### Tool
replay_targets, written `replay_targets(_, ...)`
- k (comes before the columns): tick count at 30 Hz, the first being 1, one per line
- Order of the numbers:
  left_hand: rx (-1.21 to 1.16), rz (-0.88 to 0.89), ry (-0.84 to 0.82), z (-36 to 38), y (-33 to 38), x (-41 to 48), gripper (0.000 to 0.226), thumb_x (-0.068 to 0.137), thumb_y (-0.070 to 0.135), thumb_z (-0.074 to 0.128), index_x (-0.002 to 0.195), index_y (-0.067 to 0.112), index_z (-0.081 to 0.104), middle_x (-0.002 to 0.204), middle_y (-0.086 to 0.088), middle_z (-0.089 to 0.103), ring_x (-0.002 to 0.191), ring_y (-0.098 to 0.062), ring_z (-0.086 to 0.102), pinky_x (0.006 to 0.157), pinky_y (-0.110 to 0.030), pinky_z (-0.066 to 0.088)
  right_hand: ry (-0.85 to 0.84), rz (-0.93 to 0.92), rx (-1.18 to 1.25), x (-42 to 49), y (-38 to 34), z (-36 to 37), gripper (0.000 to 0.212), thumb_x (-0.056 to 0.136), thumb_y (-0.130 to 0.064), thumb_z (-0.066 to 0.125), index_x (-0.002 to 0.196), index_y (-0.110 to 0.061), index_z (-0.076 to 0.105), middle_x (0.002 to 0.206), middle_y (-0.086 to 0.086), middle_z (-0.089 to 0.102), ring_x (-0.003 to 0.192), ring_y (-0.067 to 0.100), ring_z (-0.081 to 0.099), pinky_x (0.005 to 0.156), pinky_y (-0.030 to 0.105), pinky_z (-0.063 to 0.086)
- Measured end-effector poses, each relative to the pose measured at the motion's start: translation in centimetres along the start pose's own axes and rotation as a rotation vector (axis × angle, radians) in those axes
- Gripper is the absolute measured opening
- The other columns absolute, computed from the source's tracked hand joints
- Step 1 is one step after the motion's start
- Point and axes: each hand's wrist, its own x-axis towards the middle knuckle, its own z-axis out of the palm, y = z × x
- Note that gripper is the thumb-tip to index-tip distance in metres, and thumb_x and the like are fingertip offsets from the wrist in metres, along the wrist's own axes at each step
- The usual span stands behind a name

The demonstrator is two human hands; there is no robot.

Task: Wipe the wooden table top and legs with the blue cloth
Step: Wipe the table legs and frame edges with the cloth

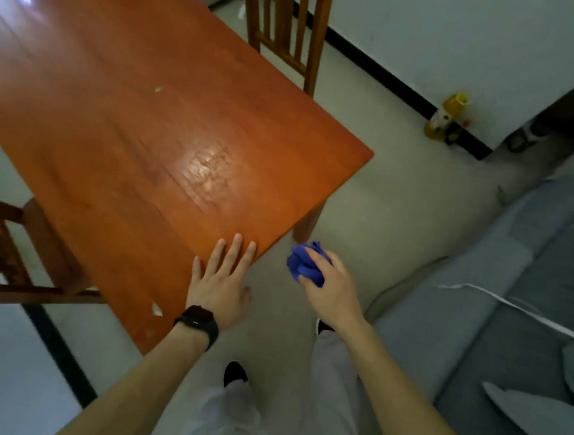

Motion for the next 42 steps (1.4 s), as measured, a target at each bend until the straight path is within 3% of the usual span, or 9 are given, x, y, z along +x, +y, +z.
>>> replay_targets(4,-0.017,-0.011,0.147,3.5,0.6,-1.0,0.088,0.093,0.036,0.049,0.155,0.032,-0.013,0.163,0.004,-0.019,0.149,-0.025,-0.02,0.119,-0.06,-0.001,0.009,0.053,0.082,-3.1,4.2,3.2,0.052,0.088,-0.018,0.069,0.137,-0.029,0.056,0.139,0.0,0.049,0.122,0.013,0.05,0.091,0.003,0.029)
replay_targets(10,0.142,0.089,0.271,11.4,2.1,-3.5,0.071,0.078,0.027,0.069,0.144,0.024,0.044,0.163,-0.012,0.015,0.151,-0.036,0.001,0.116,-0.065,0.007,-0.083,0.155,0.189,-7.5,11.5,6.3,0.054,0.089,-0.021,0.067,0.14,-0.031,0.052,0.142,-0.006,0.045,0.124,0.009,0.049,0.088,0.004,0.032)
replay_targets(13,0.08,0.004,0.165,15.8,3.1,-3.8,0.072,0.077,0.026,0.072,0.142,0.025,0.042,0.158,-0.012,0.029,0.147,-0.028,0.016,0.114,-0.066,0.021,-0.073,0.187,0.214,-9.6,15.8,6.7,0.054,0.088,-0.017,0.069,0.138,-0.031,0.054,0.138,-0.007,0.047,0.122,0.004,0.048,0.086,-0.006,0.026)
replay_targets(17,-0.168,-0.249,-0.014,21.6,3.5,-2.2,0.061,0.09,0.037,0.054,0.147,0.026,0.037,0.162,-0.005,0.02,0.149,-0.024,0.016,0.12,-0.053,0.014,-0.125,0.166,0.161,-9.8,20.4,8.1,0.054,0.088,-0.015,0.069,0.138,-0.027,0.054,0.14,0.0,0.048,0.124,0.014,0.05,0.085,-0.008,0.024)
replay_targets(23,-0.479,-0.493,-0.032,29.7,1.2,1.1,0.051,0.096,0.032,0.055,0.145,0.026,0.041,0.158,-0.002,0.028,0.143,-0.024,0.03,0.116,-0.044,0.028,-0.23,0.019,0.087,-6.5,23.8,13.8,0.053,0.087,-0.021,0.069,0.138,-0.028,0.055,0.142,0.004,0.048,0.123,0.02,0.052,0.093,0.013,0.033)
replay_targets(32,-1.124,-0.908,0.493,37.7,-5.9,6.8,0.067,0.097,0.017,0.058,0.152,0.016,0.019,0.15,-0.013,0.036,0.131,-0.031,0.044,0.102,-0.041,0.041,-0.193,-0.119,0.2,0.4,24.1,28.3,0.055,0.096,-0.029,0.058,0.148,-0.03,0.04,0.148,0.0,0.038,0.127,0.02,0.047,0.097,0.018,0.034)
replay_targets(36,-1.153,-0.777,0.821,41.1,-9.4,8.9,0.049,0.103,0.02,0.044,0.15,0.019,0.031,0.146,-0.004,0.044,0.132,-0.022,0.046,0.097,-0.031,0.037,-0.087,-0.306,0.352,3.7,22.5,35.3,0.057,0.098,-0.03,0.056,0.151,-0.027,0.035,0.149,0.006,0.035,0.123,0.022,0.048,0.097,0.022,0.04)
replay_targets(39,-1.12,-0.618,0.992,43.6,-11.3,10.1,0.043,0.102,0.032,0.039,0.145,0.024,0.04,0.142,0.004,0.05,0.126,-0.012,0.051,0.109,-0.04,0.039,-0.045,-0.448,0.4,6.3,22.2,41.2,0.059,0.098,-0.028,0.053,0.152,-0.027,0.031,0.148,0.013,0.034,0.118,0.03,0.05,0.097,0.037,0.048)
replay_targets(42,-1.059,-0.489,1.133,46.0,-12.3,11.4,0.034,0.101,0.037,0.035,0.133,0.033,0.044,0.128,0.014,0.055,0.114,-0.002,0.056,0.103,-0.04,0.045,0.04,-0.455,0.336,8.4,26.1,48.1,0.066,0.093,-0.017,0.054,0.152,-0.031,0.029,0.149,0.015,0.032,0.125,0.038,0.045,0.103,0.043,0.044)
